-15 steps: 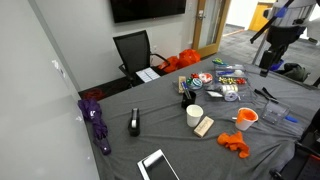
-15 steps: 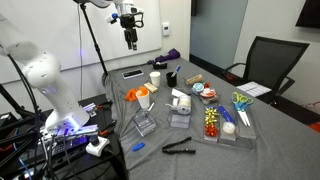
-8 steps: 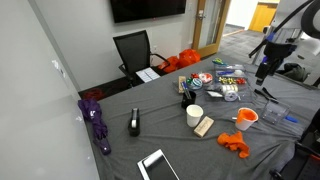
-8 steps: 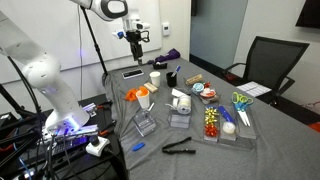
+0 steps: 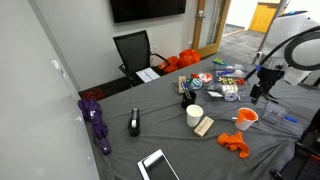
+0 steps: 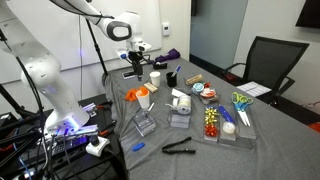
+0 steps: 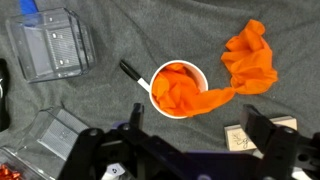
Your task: Take the orange glove out of the cup and place it next to the other glove
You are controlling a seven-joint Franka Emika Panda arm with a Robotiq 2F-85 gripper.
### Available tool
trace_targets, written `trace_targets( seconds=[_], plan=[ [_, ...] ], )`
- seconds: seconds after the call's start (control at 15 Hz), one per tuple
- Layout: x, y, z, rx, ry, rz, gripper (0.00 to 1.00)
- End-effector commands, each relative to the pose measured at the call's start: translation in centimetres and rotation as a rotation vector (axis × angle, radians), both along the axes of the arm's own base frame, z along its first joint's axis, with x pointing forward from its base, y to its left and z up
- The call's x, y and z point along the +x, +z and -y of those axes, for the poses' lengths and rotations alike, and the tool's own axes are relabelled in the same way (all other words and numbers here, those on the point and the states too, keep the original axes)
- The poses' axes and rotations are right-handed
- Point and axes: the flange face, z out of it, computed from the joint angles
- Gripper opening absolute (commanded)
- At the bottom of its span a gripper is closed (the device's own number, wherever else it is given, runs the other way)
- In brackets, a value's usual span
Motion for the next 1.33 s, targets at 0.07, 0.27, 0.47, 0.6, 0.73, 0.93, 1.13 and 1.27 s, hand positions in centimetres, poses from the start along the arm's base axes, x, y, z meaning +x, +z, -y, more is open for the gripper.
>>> trace_targets(
  seconds=[0.07,0.27,0.47,0.6,0.73,0.93,1.13,1.27],
  plan=[
    [0.0,-3.0,1.8,0.076,-0.012,0.05,1.0],
    [0.2,-2.6,1.4,0.062,-0.02,0.04,1.0],
    [0.3,-2.8,1.6,0.063,-0.022,0.039,1.0],
    [0.3,-2.8,1.6,0.063,-0.022,0.039,1.0],
    [0.4,-3.6,1.9,0.074,-0.039,0.046,1.0],
    [0.4,-4.4,1.9,0.08,-0.064,0.047,1.0],
    [0.6,-5.5,2.1,0.083,-0.077,0.067,1.0],
    [0.6,-6.4,2.1,0.083,-0.083,0.075,1.0]
  ],
)
